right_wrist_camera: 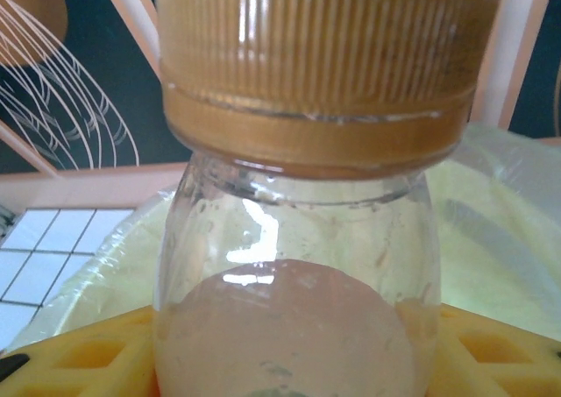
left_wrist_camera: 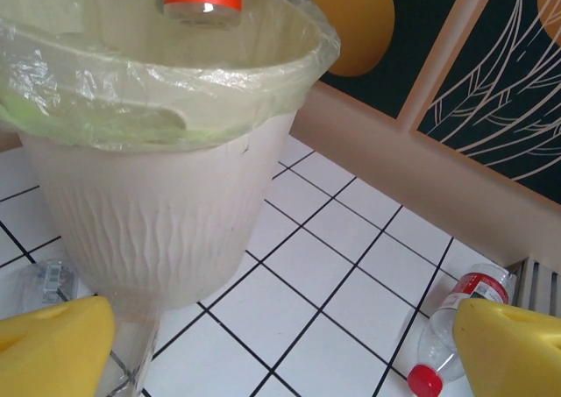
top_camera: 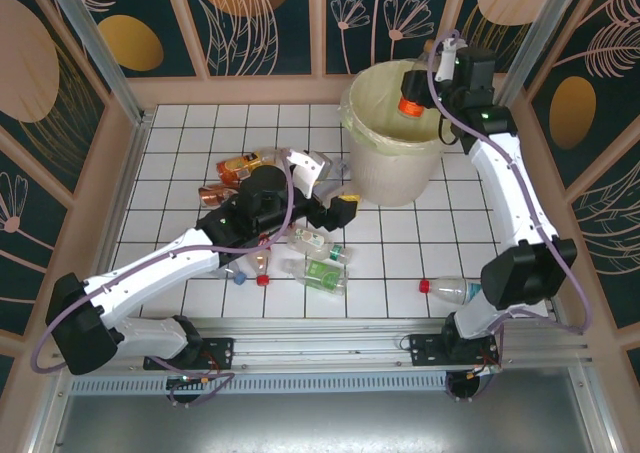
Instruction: Put the plastic bottles in the bin
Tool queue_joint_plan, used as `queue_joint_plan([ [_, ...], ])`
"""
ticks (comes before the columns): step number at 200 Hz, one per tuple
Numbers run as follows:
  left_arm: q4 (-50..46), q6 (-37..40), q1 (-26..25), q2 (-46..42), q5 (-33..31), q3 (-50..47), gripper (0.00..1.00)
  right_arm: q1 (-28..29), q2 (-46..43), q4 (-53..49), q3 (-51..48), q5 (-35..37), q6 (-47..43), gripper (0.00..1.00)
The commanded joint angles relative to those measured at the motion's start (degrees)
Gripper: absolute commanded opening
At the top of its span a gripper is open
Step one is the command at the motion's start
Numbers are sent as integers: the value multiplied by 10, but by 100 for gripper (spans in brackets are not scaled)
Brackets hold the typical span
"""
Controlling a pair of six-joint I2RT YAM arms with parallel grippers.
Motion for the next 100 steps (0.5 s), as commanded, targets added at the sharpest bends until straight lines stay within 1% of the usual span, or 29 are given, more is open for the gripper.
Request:
queue_joint_plan([
  [1, -7, 9, -4, 1, -14, 9, 99, -1, 27, -45, 33, -30, -15, 61],
  [40, -12, -1, -5, -1, -22, -1, 99, -1, 53, -51, 10, -22, -11, 61],
  [100, -17, -1, -4, 16, -12, 2, 99, -1, 90, -104, 29, 9, -18, 64],
])
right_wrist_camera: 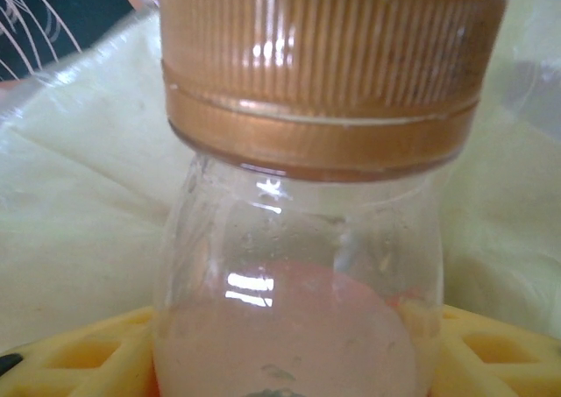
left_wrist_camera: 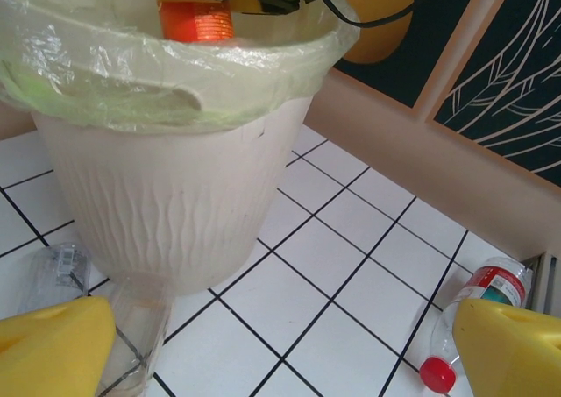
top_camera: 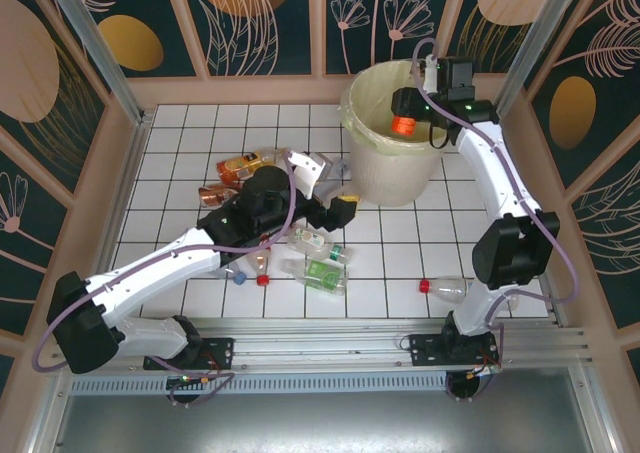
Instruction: Put the plastic bottles in the bin
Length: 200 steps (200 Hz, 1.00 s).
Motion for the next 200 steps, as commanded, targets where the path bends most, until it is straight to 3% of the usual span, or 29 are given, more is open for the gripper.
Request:
queue_joint_plan([
  [1, -4, 0, -5, 9, 1, 2, 99, -1, 16, -32, 18, 15, -13, 64],
  [65, -11, 5, -5, 27, 11, 17, 99, -1, 63, -84, 71, 26, -21, 66],
  [119, -18, 5, -4, 31, 11, 19, 98, 0, 72, -96, 87, 29, -24, 74],
  [200, -59, 44, -4, 31, -44, 18, 99, 0, -18, -26, 45, 14, -25, 75],
])
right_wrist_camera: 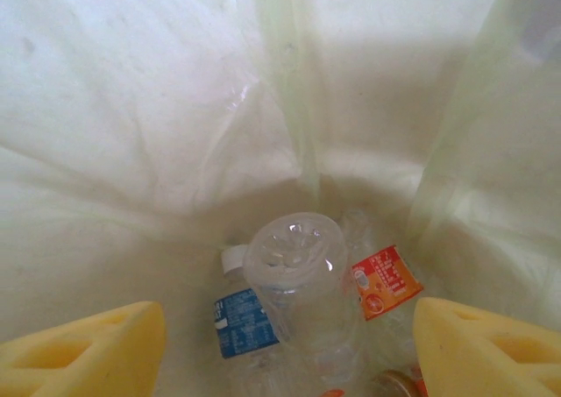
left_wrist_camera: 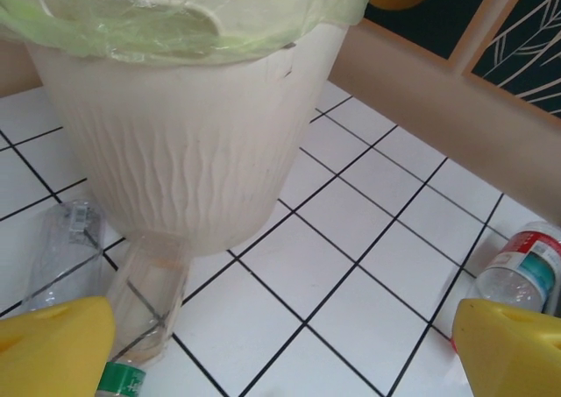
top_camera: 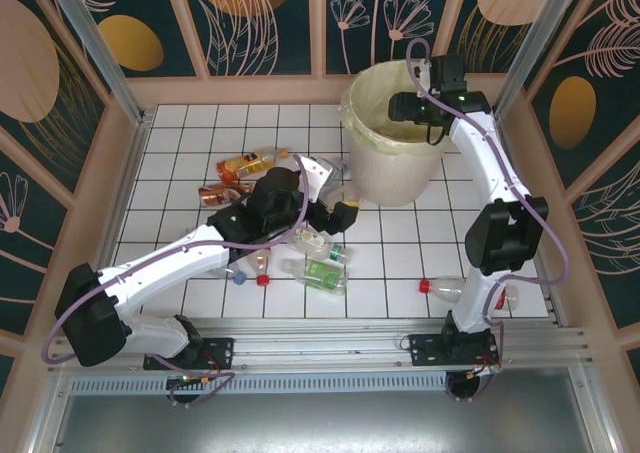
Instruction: Put the plastic bottles in the bin
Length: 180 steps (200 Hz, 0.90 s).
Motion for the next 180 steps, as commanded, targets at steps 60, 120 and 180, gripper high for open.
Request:
queue_joint_plan([
  [60, -110, 61, -5, -17, -49, 10, 98, 8, -217, 127, -137, -31, -6, 75],
  [120, -122, 53, -5, -98, -32, -48, 99, 106, -385, 161, -304, -60, -13, 75],
  [180, -113, 57, -5, -255, 34, -98, 99, 212, -454, 150, -418, -89, 30, 71],
])
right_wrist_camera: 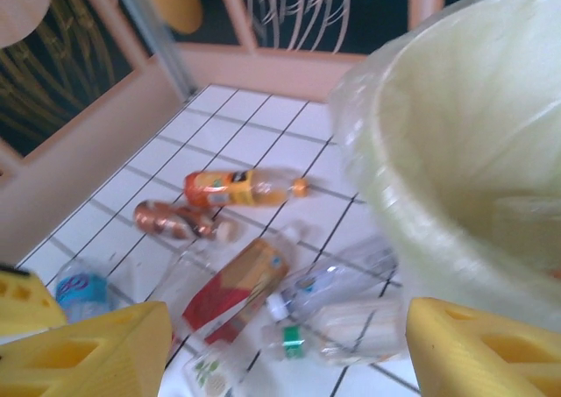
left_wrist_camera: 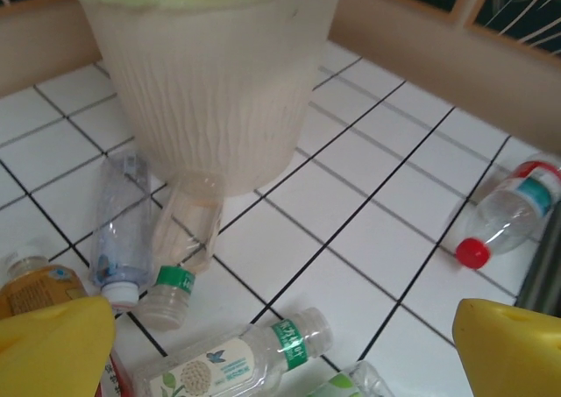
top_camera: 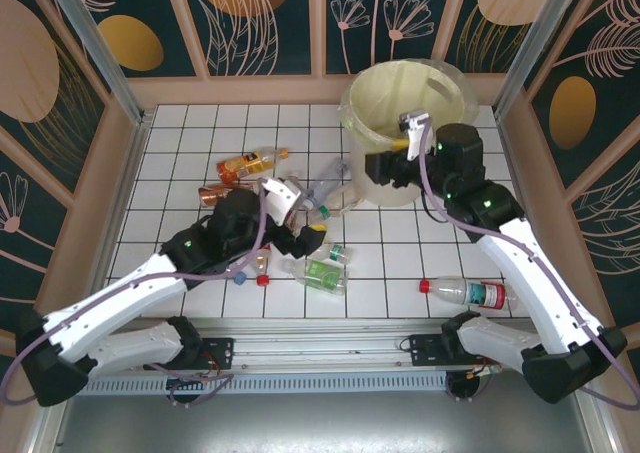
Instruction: Put the plastic bottles in the bin
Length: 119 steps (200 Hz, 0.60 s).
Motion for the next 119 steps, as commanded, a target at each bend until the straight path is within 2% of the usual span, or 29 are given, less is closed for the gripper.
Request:
queue_joint_plan([
  [1, 3, 12, -5, -59, 37, -13, 99, 31, -17, 2, -41, -24, 22, 71],
  [47, 23, 5, -4, -148, 30, -37, 99, 124, 6, -23, -102, -5, 31, 71],
  [75, 28, 3, -5, -168, 9, -45, 99, 175, 37, -46, -116, 26, 17, 70],
  [119, 41, -5, -5, -185, 11, -50, 99, 232, 101, -71, -112, 53, -1, 71],
])
